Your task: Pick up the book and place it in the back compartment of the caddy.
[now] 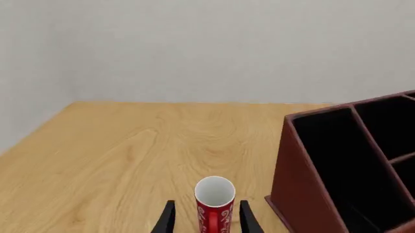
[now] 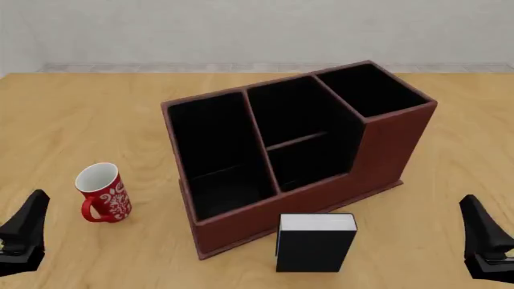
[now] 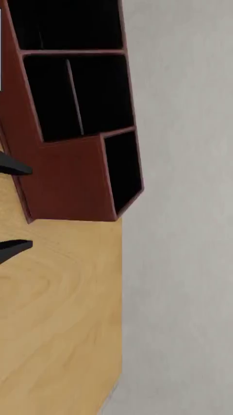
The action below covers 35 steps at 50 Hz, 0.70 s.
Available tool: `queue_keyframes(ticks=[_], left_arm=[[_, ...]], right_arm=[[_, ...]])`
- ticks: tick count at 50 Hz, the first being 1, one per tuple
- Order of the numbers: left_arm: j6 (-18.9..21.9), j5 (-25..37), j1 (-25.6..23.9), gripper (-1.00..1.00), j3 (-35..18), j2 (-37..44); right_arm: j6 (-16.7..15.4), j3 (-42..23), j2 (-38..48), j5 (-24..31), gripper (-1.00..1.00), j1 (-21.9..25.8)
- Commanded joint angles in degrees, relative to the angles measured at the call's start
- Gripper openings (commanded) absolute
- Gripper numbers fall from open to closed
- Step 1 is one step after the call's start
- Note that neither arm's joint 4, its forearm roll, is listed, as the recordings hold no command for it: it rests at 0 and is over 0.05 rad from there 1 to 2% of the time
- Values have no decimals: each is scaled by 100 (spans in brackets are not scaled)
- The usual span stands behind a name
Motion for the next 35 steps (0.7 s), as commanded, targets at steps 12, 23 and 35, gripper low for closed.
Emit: queue_keyframes(ticks=[12,23,35], left_arm=[[-789,-33,-670,100,-262,-230],[-817,-212,-1295,100,-599,189],[-545,-815,-1992,100,-980,1175]], right_arm=[[48,-8,-6,67,100,-91],[463,1,864,-259,100,-129],[528,2,1253,-538,100,-137]])
